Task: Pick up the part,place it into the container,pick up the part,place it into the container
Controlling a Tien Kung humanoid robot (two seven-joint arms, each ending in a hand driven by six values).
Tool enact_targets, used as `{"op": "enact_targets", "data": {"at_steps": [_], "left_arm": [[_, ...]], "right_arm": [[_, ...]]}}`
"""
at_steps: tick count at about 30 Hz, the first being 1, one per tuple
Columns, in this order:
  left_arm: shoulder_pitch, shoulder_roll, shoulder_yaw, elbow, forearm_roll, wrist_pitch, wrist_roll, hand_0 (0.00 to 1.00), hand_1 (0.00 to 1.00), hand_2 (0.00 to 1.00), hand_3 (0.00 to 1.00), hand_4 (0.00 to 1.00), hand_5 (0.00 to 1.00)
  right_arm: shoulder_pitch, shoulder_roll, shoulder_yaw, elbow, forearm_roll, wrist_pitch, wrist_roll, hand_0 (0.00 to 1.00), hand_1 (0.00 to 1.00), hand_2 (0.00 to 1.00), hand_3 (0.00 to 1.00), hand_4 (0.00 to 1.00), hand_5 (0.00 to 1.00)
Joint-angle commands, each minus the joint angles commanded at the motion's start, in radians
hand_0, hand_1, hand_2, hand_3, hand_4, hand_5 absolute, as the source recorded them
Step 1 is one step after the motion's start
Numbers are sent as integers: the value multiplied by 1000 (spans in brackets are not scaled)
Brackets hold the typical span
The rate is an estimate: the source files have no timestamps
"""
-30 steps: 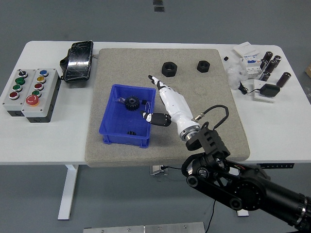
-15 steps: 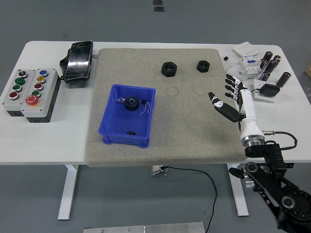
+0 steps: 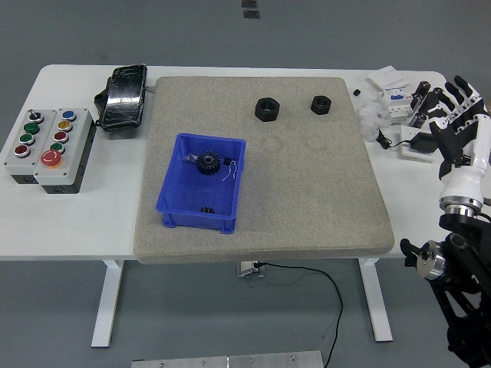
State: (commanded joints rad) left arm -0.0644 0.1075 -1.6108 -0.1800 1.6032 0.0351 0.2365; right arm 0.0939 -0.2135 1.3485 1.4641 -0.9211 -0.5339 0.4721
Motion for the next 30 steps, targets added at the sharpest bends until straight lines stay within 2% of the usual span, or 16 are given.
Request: {"op": "enact_targets", "data": {"at_steps": [10,12,17,30], "left_arm": [[-2,-15,-5,0,8,7,-1,630,552,535,606,654,374],[-4,-23,-13,0,37,30,13,629,552,533,606,659,370],[-5,-33,-37,0,92,81,53,629,552,533,606,659,370],[-8,-30,-25,0,54,61,34,629,552,534,606,662,372]], "right_arm": [[-2,8,54,-4,16,6,14,683,724,757,728,859,331],[-3,10,62,-5,19,7,17,679,719,755,709,874,363],[-4,12,69,-9,28,8,20,679,719,755,709,874,363],[-8,21,76,-21,32,5,21,679,708,752,707,880,397]]}}
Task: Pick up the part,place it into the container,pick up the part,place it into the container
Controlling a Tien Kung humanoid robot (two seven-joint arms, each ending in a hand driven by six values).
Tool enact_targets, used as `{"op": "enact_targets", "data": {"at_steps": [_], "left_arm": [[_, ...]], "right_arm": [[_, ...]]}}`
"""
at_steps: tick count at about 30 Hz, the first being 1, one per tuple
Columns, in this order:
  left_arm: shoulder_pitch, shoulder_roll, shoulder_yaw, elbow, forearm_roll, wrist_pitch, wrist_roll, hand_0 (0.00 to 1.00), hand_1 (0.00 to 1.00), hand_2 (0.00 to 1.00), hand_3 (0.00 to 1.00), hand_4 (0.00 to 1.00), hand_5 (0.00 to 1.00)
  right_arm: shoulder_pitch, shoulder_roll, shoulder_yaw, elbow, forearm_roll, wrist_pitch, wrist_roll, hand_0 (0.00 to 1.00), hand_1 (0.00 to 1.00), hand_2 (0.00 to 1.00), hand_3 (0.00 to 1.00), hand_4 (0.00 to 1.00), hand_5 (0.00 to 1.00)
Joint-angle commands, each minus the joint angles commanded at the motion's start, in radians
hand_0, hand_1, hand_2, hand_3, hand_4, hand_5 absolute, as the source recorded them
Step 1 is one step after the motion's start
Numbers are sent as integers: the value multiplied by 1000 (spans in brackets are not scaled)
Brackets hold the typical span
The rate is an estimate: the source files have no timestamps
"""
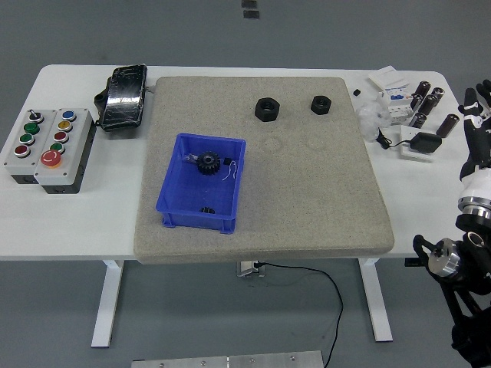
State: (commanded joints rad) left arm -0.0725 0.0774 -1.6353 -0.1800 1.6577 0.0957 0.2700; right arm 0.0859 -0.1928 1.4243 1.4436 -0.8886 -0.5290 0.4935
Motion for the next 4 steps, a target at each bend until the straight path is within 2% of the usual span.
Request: {"op": "enact_targets", "data": {"at_steps": [4], "left_arm": [[1,-1,-1,0,0,-2,0,629,552,534,606,662,372]], "right_arm": [[-1,1,2,-4,-7,-6,-7,679,708,752,707,880,397]]}}
